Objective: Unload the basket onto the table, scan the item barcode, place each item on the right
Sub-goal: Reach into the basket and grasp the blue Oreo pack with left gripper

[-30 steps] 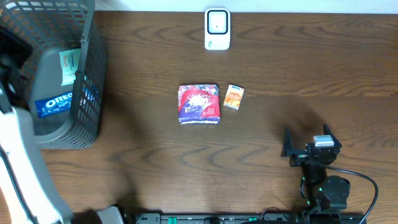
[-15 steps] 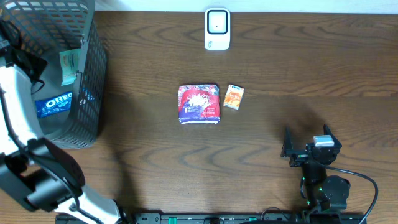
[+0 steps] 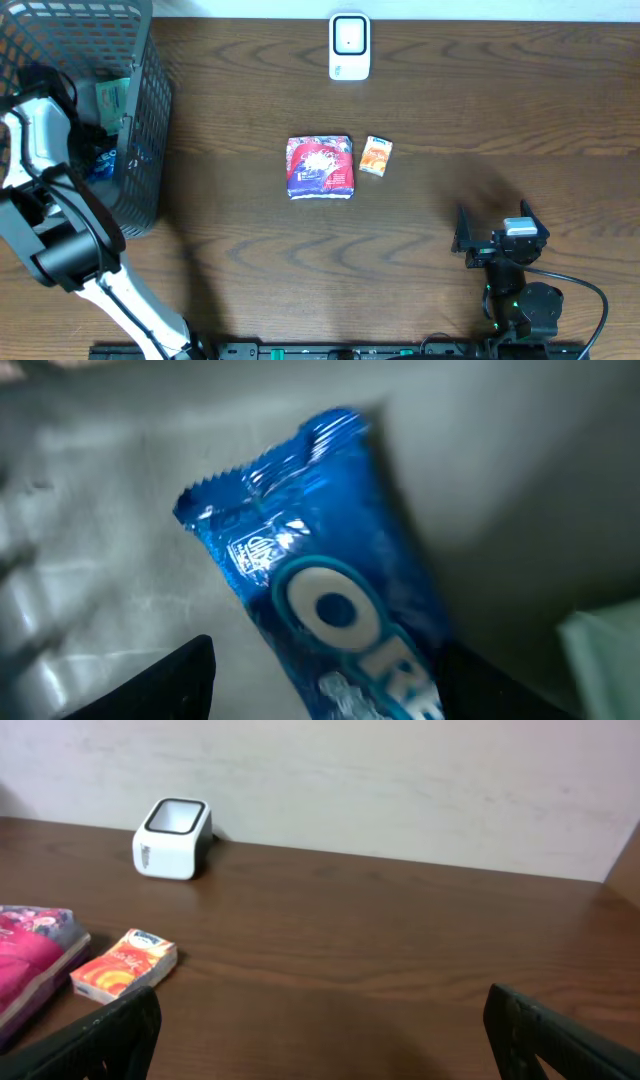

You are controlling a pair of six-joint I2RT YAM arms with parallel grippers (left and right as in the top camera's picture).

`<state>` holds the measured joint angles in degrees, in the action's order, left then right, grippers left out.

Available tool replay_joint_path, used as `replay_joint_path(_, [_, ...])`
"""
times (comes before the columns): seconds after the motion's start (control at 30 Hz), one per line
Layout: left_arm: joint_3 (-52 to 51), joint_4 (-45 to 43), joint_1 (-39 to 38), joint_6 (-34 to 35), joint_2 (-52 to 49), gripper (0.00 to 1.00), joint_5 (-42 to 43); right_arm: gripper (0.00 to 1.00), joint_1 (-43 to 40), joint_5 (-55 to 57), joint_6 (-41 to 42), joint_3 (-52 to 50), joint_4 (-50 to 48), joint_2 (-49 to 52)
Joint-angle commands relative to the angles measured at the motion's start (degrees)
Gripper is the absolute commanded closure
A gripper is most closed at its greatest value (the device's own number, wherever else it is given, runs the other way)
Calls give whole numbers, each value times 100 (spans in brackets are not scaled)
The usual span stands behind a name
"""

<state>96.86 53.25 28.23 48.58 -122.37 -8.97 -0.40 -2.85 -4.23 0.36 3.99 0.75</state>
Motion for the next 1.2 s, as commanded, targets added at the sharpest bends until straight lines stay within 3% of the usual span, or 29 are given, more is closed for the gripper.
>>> replay_joint_path(0.0, [55,15,-17,603,-177,29,-52,1,35,-28,-57,-4,24,0])
replay_joint_path(0.27, [7,-551,-17,302,-219,30,-50,1,35,-28,-57,-4,24,0])
replay_joint_path(0.43, [-57,-557,-17,94,-219,47,-52,1,35,-28,-57,-4,24,0])
replay_joint_path(0.8, [-925,-848,-17,94,-227,46,-55,1,35,-28,-57,-4,24,0])
replay_joint_path(0.93, [-887,-903,-15,-389,-225,48,-55,1,35,-28,-57,-4,24,0])
replay_joint_path(0.97, [-839,-901,-15,-557,-225,56,-55,1,35,-28,-57,-4,24,0])
replay_joint_path(1.07, [-710,-885,-15,-909,-136,92,-55,1,35,-28,-57,-4,24,0])
replay_joint_path(1.17, [-662,-890,-9,-916,151,92,-55,1,35,-28,-57,-4,24,0])
